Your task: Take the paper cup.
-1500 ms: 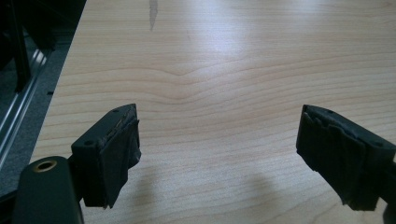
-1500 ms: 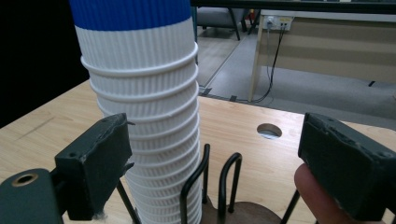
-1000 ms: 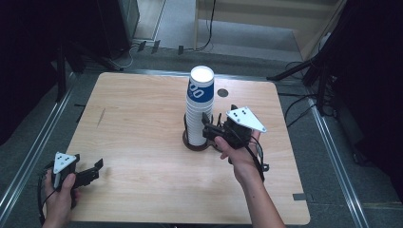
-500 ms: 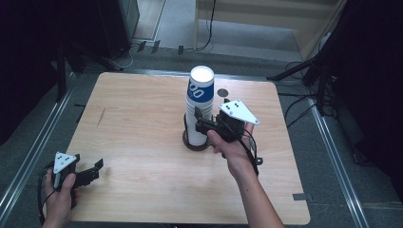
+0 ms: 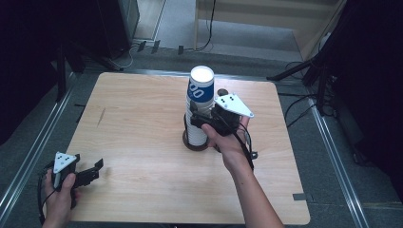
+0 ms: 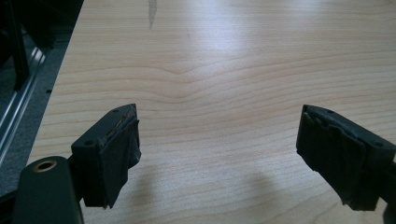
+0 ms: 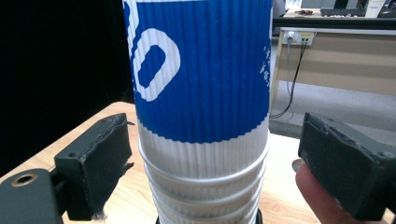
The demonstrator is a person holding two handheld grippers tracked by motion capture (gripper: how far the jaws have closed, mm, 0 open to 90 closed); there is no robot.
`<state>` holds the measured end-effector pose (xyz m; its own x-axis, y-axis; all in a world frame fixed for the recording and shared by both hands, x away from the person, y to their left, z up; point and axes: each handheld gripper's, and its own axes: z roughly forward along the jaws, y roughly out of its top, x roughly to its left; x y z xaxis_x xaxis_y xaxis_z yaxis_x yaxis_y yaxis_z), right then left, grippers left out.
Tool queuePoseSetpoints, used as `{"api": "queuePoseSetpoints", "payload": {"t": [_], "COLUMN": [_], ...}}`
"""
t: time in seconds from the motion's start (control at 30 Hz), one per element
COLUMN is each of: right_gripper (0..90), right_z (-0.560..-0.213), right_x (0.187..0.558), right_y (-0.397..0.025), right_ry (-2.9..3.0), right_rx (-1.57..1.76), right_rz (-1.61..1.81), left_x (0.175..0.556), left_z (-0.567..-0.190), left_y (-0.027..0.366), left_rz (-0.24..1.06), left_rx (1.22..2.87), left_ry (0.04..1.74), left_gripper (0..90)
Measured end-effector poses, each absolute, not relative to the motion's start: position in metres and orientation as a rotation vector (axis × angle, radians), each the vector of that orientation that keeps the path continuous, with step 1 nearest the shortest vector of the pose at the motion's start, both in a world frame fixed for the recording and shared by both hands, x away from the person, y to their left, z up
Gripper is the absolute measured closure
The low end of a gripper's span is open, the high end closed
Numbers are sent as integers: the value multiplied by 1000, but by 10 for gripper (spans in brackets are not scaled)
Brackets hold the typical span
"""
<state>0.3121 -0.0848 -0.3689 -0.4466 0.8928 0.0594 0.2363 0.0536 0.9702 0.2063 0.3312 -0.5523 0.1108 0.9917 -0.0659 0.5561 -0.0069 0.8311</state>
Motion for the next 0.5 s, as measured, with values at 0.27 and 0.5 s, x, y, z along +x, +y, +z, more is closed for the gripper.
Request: {"api": "queuePoseSetpoints", "payload": {"t": [0.27,0.5], "right_gripper": [91,81], "right_z": [-368,-367], "right_x": [320,329], "right_y": [-78,-73], "right_ry": [1720,1716], "right_rx": [1153,1172], "right_rz": [1437,1434], "left_x": [206,207], "left_z": [-552,-552], "left_y": [331,332], "left_rz": [751,751], "left_rx": [1659,1658], "left_ry": [1536,1536], "left_gripper": [144,145]}}
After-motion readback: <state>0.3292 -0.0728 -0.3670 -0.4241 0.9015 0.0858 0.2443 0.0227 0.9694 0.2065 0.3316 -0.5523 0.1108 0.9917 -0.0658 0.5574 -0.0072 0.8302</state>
